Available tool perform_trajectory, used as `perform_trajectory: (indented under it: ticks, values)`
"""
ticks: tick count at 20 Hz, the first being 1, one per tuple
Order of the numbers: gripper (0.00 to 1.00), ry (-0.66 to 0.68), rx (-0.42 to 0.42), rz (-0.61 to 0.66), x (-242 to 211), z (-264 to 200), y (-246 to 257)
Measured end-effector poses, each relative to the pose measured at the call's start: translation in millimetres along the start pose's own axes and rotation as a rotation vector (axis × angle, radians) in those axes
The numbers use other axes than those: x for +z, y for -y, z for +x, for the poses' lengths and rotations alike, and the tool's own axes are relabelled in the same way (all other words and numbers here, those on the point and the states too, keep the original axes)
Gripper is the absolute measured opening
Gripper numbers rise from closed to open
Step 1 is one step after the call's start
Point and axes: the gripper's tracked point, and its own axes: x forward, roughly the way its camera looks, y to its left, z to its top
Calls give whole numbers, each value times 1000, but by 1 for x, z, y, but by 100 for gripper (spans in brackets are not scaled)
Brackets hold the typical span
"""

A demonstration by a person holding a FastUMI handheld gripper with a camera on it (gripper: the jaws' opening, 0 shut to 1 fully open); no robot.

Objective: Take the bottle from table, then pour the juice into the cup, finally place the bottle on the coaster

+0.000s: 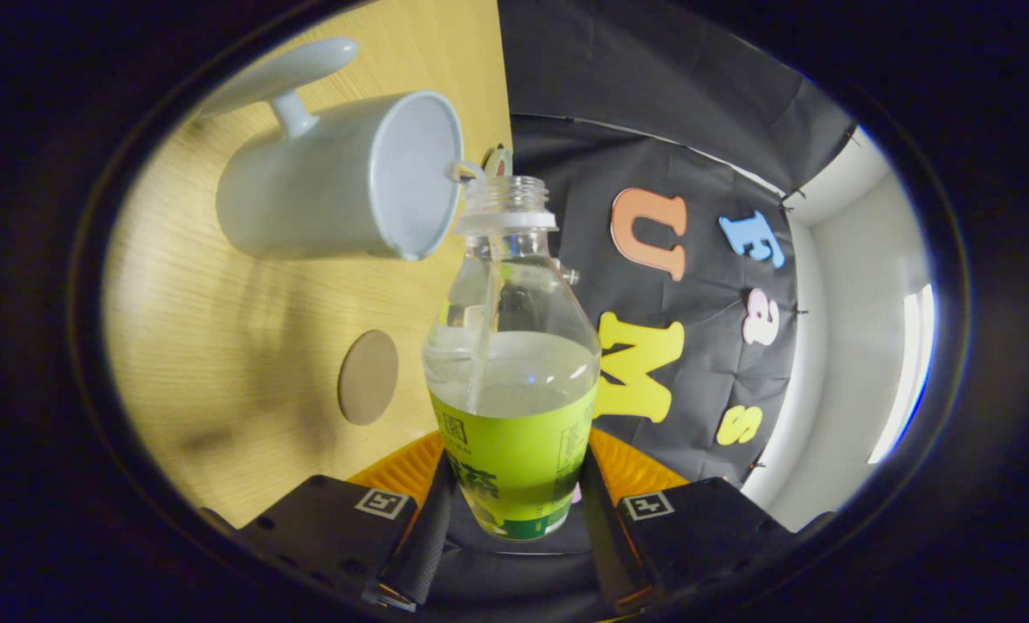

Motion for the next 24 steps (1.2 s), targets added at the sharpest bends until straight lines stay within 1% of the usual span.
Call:
perform_trajectory:
  ticks: [24]
  values:
    - [75,9,-39,-134,1,-2,21]
